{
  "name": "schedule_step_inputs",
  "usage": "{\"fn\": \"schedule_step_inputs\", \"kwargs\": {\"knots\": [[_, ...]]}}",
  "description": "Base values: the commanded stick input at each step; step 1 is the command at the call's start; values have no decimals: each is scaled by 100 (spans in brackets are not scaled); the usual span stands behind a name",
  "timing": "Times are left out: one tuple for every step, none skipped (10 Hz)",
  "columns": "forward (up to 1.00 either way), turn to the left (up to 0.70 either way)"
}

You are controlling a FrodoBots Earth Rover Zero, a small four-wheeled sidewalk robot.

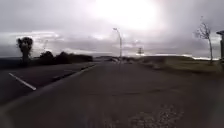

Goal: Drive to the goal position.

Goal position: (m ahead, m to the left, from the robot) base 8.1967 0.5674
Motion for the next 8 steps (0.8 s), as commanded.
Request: {"fn": "schedule_step_inputs", "kwargs": {"knots": [[100,0],[100,0],[100,0],[100,0],[100,0],[100,0],[100,0],[100,0]]}}
